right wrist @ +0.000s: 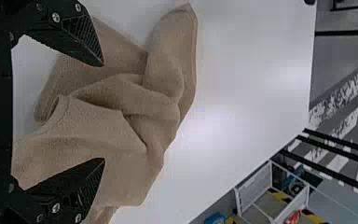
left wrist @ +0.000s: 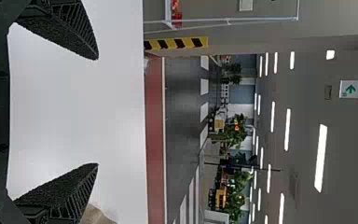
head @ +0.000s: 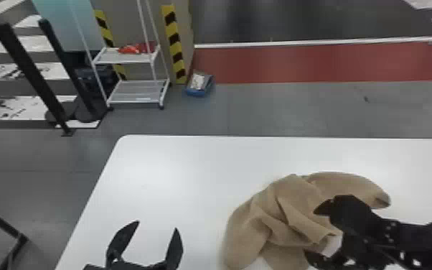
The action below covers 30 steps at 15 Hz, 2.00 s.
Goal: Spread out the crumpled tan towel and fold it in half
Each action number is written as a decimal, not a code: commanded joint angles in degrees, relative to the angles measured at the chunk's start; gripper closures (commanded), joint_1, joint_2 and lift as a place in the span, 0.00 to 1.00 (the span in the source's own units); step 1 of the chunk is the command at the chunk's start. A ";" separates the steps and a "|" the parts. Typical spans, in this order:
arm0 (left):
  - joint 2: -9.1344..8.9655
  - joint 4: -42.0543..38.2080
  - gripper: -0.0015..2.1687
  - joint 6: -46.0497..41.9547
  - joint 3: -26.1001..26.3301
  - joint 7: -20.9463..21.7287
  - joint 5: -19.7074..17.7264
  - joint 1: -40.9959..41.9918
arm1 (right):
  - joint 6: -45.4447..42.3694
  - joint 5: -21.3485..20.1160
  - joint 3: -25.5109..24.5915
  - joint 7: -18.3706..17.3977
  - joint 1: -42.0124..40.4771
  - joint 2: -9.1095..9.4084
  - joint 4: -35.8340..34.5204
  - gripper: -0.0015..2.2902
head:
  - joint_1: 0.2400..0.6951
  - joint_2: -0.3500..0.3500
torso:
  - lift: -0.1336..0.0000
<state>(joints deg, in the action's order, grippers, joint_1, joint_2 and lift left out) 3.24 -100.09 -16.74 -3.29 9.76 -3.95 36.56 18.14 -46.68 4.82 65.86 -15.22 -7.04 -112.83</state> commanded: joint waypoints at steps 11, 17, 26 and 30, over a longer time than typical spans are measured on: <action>0.02 0.51 0.03 -0.18 -0.31 0.00 0.00 -0.09 | 2.03 -10.54 9.77 5.94 2.47 -1.48 9.12 0.17 | 1.00 0.81 | 1.00; 0.10 1.12 0.03 -0.35 -0.58 0.09 -0.26 -0.18 | 5.55 -10.80 12.49 5.85 6.25 -1.13 14.75 0.18 | 1.00 0.82 | 1.00; 0.10 1.12 0.03 -0.35 -0.58 0.09 -0.26 -0.18 | 4.85 -8.69 12.23 5.41 7.48 -0.96 15.98 0.57 | 1.00 0.83 | 1.00; 0.10 1.12 0.03 -0.53 -0.66 0.09 -0.26 -0.18 | 2.56 -0.61 9.42 4.27 7.75 -0.87 14.84 0.62 | 1.00 0.84 | 1.00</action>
<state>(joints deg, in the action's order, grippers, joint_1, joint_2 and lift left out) 3.34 -98.96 -17.23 -3.87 9.84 -4.22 36.39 21.74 -50.92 15.43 70.50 -7.53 -7.92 -97.14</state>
